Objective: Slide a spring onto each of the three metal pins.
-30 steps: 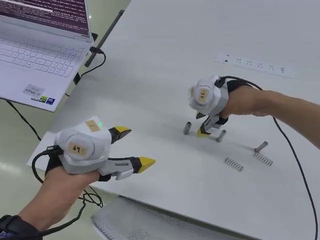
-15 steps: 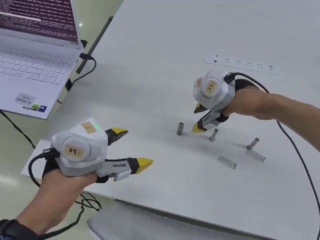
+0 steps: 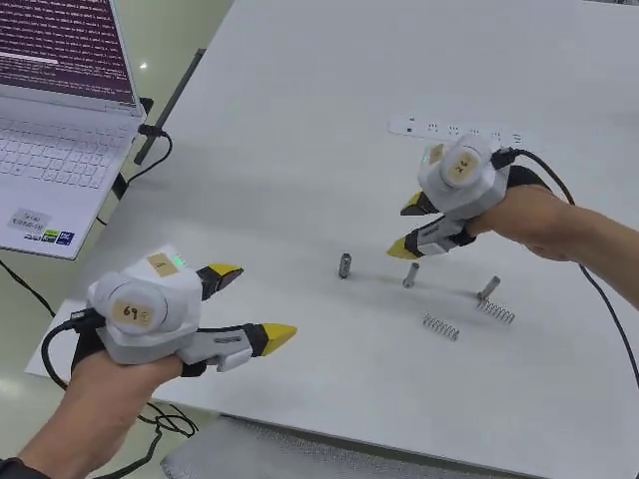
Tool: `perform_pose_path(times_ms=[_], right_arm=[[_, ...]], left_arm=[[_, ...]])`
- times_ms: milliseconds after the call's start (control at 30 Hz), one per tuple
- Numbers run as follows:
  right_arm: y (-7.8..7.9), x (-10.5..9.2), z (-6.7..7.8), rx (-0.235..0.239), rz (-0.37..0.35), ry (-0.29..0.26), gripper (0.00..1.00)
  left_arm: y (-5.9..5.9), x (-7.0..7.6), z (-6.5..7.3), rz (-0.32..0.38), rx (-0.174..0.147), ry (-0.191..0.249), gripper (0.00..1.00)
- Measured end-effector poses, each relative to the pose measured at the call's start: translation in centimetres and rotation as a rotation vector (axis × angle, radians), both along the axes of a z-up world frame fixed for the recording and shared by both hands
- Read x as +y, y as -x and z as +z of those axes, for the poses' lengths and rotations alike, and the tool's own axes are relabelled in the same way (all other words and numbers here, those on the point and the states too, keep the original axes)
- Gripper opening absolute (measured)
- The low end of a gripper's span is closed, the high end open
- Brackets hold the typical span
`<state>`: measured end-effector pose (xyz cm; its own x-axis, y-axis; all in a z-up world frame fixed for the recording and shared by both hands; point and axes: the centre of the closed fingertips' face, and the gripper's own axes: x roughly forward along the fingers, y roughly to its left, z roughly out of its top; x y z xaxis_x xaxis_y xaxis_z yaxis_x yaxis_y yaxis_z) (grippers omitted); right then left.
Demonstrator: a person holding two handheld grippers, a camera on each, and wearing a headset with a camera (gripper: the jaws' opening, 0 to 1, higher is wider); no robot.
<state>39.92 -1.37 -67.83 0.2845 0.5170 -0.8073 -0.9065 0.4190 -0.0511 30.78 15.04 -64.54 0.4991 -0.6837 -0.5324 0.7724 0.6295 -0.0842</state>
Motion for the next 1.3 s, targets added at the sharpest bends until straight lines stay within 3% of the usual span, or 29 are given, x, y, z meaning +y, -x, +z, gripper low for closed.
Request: perform_pose_path(times_ms=[300, 600, 767, 1033, 1300], right_arm=[[0.7, -2.5, 0.9, -0.027, -0.103, -0.080, 0.43], [2.8, -6.4, 1.1, -0.068, -0.215, -0.120, 0.45], [4.1, -8.7, 1.6, -0.076, -0.302, -0.178, 0.47], [6.5, -12.0, 1.9, -0.092, -0.400, -0.208, 0.50], [8.8, -13.8, 1.9, -0.098, -0.464, -0.215, 0.54]], left_arm=[[0.0, -0.2, 0.1, -0.003, 0.000, 0.001, 0.58], [-0.4, -0.3, 0.3, -0.006, -0.002, -0.003, 0.58], [-0.5, -0.5, 0.5, -0.009, -0.004, -0.006, 0.58], [-0.8, -0.7, 0.6, -0.013, -0.007, -0.010, 0.58], [-0.8, -1.3, 1.0, -0.024, -0.012, -0.012, 0.58]])
